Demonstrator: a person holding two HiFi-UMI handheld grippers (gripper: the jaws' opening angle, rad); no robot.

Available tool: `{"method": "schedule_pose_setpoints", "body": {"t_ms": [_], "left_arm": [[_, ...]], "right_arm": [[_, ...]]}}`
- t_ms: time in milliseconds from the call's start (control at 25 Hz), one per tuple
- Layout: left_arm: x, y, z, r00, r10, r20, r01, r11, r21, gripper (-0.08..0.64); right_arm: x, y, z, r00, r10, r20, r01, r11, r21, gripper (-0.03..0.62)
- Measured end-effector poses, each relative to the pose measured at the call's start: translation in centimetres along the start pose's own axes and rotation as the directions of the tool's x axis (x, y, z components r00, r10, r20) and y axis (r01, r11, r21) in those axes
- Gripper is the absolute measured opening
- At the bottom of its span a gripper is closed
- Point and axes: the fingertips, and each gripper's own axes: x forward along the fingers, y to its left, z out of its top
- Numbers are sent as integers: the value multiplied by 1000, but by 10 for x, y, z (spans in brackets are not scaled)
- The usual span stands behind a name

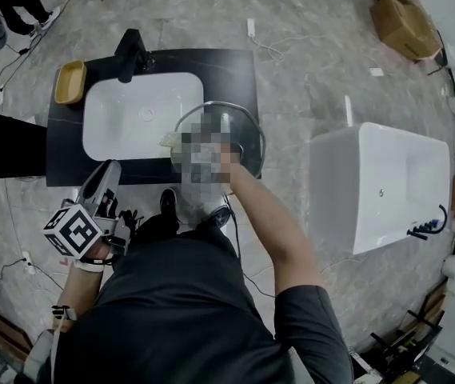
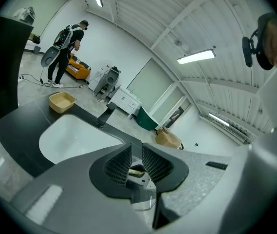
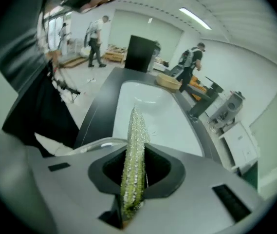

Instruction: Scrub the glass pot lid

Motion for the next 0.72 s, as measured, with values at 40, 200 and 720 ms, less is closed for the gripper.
{"method": "schedule_pose_setpoints", "body": {"t_ms": [40,200,720], "left_arm": [[-1,2,1,1000,3,4,-3,1000,-5,69],[-7,13,4,1000,22,21,-22,999,-31,69],[-6,20,6,999,41,3,-41,999,-35,70]], "right_arm": [[-5,-12,4,999,-20,40,16,995,101,55],[-32,-75,15,972,-170,164,58,844,533,55],[-44,-137,-93,912,-395,110,-128,-19,992,55]]}}
